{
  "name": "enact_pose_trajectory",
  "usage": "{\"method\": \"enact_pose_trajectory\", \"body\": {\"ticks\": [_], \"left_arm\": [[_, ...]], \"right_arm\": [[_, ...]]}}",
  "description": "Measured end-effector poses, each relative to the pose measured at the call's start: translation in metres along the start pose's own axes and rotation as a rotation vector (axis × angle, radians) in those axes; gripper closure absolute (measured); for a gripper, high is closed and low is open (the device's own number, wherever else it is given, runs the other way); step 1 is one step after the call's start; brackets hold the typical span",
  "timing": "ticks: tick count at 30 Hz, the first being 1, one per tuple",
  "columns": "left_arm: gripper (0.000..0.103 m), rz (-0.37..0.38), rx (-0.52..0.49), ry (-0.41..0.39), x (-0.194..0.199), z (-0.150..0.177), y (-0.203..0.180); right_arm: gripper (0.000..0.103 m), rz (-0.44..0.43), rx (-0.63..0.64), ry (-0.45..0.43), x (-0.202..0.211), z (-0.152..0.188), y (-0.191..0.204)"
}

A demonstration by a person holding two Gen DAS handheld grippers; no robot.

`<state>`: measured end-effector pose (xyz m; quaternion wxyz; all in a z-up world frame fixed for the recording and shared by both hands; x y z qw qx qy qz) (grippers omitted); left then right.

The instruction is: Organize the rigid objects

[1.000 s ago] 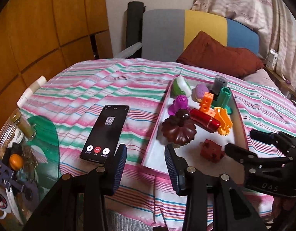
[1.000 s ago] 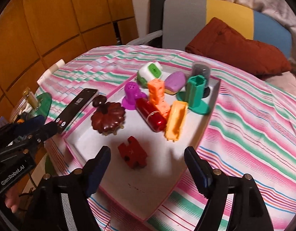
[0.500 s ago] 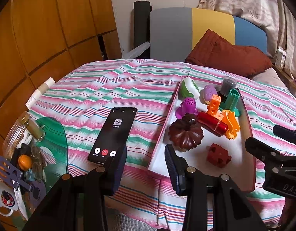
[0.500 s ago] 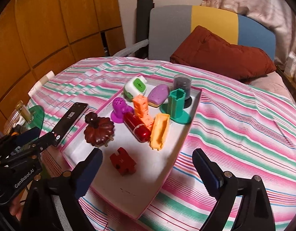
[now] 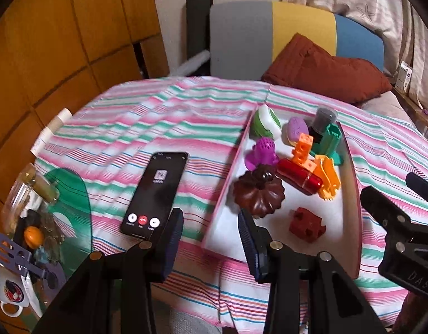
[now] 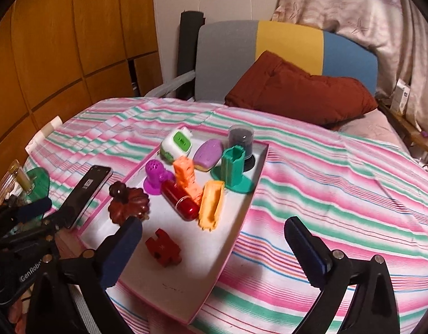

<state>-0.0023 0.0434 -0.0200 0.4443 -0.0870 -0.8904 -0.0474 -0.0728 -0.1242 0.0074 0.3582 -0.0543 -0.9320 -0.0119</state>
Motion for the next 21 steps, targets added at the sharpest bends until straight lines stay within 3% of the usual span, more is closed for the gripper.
{"method": "enact_pose_trajectory", "body": {"ticks": [21], "left_arm": [[0.062, 0.028, -0.058, -0.030, 0.013, -0.013, -0.030]], "right_arm": [[0.000, 0.003, -0.075, 0.009, 0.000, -0.003, -0.015]]}}
Point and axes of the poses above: each gripper's, at about its wrist camera, not at the fingertips, and x roughly against the way its jaws point, y to its left, z to its underside, the point moved 4 cm from there along -x, roughly the way its jaws point, and after that the axes turned 6 degrees about z, right-handed, at the moved point
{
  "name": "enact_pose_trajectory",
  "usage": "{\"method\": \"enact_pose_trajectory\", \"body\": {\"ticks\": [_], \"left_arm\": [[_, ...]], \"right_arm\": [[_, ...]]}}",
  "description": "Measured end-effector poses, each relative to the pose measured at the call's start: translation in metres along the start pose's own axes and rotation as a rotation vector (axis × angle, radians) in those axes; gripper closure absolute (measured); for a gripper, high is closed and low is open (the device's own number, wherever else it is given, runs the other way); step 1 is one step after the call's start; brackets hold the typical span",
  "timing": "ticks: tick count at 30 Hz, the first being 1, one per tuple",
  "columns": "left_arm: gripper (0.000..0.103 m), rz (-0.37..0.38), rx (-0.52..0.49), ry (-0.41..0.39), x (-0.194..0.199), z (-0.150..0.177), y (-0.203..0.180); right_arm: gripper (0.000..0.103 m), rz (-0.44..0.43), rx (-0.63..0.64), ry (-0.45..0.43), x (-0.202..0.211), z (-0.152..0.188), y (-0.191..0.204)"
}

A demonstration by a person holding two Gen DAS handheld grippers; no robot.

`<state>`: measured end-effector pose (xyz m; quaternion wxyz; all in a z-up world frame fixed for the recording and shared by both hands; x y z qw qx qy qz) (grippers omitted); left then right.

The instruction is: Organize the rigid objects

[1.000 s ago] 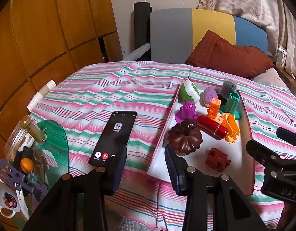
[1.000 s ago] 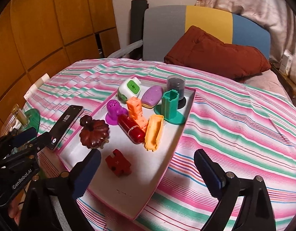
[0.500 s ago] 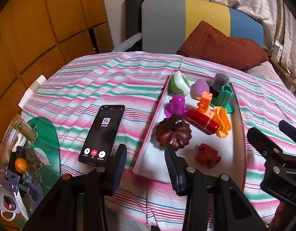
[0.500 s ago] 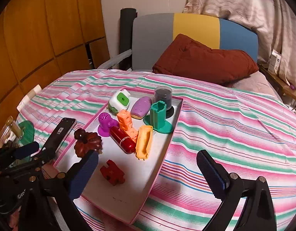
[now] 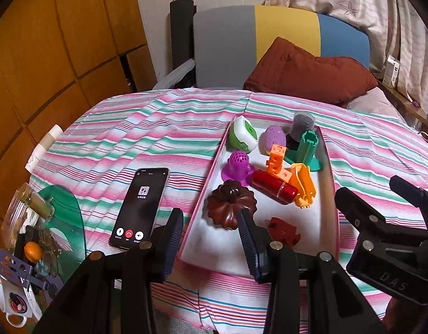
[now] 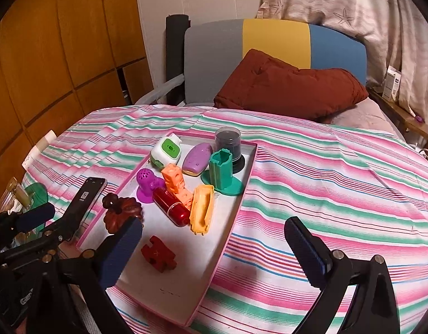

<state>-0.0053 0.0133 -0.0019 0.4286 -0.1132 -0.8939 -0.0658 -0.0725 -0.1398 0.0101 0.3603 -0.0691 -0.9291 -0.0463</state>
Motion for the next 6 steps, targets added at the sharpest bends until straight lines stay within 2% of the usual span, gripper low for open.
{"method": "enact_pose_trajectory", "body": {"ticks": [6], "left_arm": [[0.062, -0.021, 0.010, -0.011, -0.0004, 0.0016, 0.0024]], "right_arm": [[0.000, -0.004, -0.020, 0.018, -0.0032, 0.0001, -0.0045]]}}
Point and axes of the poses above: each gripper's, at about its wrist camera, not at the fingertips, and x roughly against the way its jaws point, y to its left, z to its underside, the point moved 4 cm from there along -x, roughly the way its jaws point, and after that the axes turned 6 degrees about z, right-handed, at the moved point
